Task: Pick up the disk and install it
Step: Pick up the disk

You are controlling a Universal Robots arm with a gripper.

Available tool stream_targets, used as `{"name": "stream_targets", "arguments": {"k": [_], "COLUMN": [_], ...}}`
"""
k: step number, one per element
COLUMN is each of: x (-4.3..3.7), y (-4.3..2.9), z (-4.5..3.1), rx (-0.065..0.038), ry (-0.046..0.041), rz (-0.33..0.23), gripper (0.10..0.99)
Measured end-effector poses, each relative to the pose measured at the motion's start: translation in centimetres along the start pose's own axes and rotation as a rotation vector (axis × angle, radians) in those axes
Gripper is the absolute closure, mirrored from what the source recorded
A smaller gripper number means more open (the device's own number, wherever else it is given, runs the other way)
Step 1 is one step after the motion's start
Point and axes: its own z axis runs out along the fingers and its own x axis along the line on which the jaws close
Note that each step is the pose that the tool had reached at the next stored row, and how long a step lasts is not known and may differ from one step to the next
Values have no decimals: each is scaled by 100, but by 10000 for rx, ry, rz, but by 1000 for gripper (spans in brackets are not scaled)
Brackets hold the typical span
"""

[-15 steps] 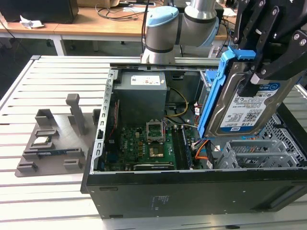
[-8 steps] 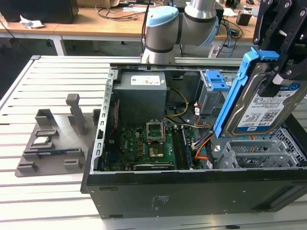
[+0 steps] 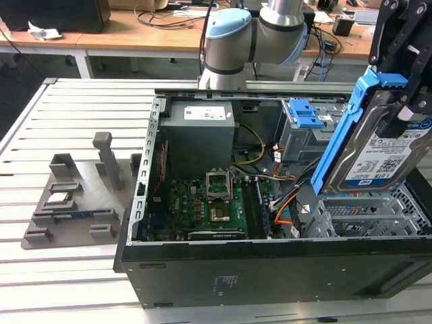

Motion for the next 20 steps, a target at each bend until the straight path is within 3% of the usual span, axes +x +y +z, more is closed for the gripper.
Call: {"name": "stream_targets", "arguments": {"k": [10, 20], "x": [1, 1], "y": [-100, -235], "z": [75, 226], "rx": [0, -4], "ry": [3, 0], "rz": [7, 45], "gripper": [722, 722]}}
